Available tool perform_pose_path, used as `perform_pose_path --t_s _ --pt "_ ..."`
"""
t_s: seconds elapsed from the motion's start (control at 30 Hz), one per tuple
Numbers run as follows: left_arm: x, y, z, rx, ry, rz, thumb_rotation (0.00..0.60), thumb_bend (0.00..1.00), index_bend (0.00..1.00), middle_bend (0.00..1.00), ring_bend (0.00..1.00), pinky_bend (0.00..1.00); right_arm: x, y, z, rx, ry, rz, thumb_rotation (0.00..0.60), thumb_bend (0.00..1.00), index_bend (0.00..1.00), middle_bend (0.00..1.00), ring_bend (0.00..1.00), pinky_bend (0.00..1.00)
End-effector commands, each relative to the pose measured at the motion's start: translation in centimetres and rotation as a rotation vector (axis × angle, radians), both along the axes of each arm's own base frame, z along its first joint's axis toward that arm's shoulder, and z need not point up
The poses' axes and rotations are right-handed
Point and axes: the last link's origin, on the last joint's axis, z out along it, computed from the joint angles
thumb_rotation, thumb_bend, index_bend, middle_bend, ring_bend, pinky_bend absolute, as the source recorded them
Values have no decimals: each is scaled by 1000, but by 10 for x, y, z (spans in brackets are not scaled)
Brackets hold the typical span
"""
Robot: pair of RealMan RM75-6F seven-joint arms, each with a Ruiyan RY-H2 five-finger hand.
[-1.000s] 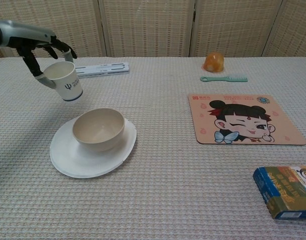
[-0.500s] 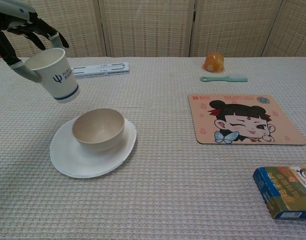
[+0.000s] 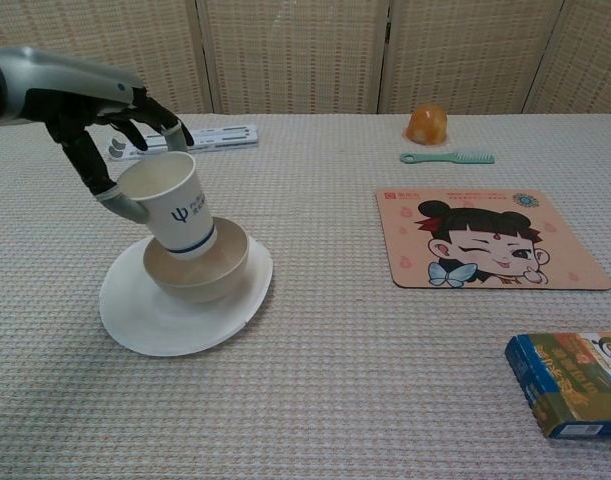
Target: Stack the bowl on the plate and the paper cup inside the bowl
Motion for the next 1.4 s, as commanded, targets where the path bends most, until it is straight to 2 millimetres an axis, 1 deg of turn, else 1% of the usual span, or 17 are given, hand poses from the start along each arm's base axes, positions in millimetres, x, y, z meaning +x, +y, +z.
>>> perform_pose_path --t_s 0.03,0.3,0.53,1.13,1.3,1.4 --pt "4 5 -8 1 6 -2 600 204 460 129 0 160 -1 1 2 -6 -1 2 600 221 0 0 0 0" --pt "3 14 -22 -4 20 -5 600 203 463 129 0 160 -1 4 6 -19 -8 4 600 221 0 0 0 0" --pt "-4 20 -38 -25 32 -9 600 204 465 129 0 160 -2 5 8 -25 -13 6 600 221 0 0 0 0" --pt "-21 29 -57 -41 40 4 600 203 467 129 0 160 -3 6 10 -33 -16 7 600 220 0 0 0 0" --pt "-23 29 -60 -45 29 3 600 203 437 129 0 160 -3 6 11 -36 -17 6 600 221 0 0 0 0" --pt "-22 29 -62 -44 20 -2 600 204 381 129 0 160 -3 6 12 -40 -17 8 600 221 0 0 0 0"
